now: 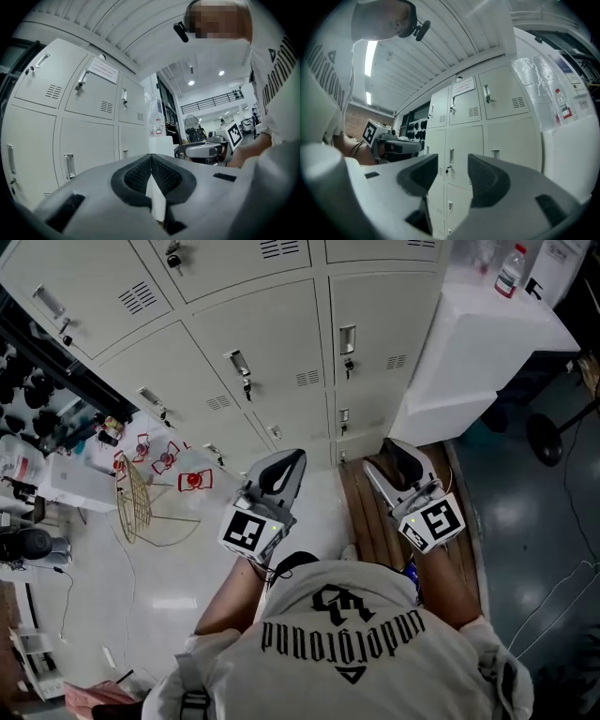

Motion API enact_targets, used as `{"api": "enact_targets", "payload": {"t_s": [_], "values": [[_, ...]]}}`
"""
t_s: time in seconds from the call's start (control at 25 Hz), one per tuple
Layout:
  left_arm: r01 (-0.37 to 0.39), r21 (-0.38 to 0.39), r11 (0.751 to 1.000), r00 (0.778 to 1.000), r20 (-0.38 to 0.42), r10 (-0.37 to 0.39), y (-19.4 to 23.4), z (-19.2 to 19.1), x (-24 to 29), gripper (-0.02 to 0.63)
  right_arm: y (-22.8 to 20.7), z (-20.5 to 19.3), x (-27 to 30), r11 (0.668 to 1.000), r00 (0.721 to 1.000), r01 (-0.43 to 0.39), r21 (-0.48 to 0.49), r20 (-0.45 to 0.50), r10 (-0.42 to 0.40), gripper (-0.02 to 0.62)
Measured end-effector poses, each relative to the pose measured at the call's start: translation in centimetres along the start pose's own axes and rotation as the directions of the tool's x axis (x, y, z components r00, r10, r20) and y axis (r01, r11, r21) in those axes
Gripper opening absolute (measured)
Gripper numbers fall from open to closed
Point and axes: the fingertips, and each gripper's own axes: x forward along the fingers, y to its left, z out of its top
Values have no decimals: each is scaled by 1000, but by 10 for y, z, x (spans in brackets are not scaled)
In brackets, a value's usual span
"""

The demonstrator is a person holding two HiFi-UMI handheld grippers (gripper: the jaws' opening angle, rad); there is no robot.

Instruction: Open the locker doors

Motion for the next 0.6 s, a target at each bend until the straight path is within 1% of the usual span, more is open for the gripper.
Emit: {"api": "enact_targets", "payload": {"t_s": [0.2,0.32,0.44,0.6], "values": [[3,-1,1000,1000,-5,-3,4,-6,26,8,-23,-8,5,1000,1000,-8,14,-8,9,207],[-1,-4,1000,1000,-7,1,11,-10,40,8,-35,-11,15,999,1000,-19,32,-16,20,222],[8,-1,1000,1000,-7,-8,23,-15,59,8,-49,-12,30,999,1000,-16,28,-22,16,224],[20,-16,1000,1000,-12,-20,45,-25,87,8,-72,-19,57,1000,999,-10,13,-46,11,224]]}}
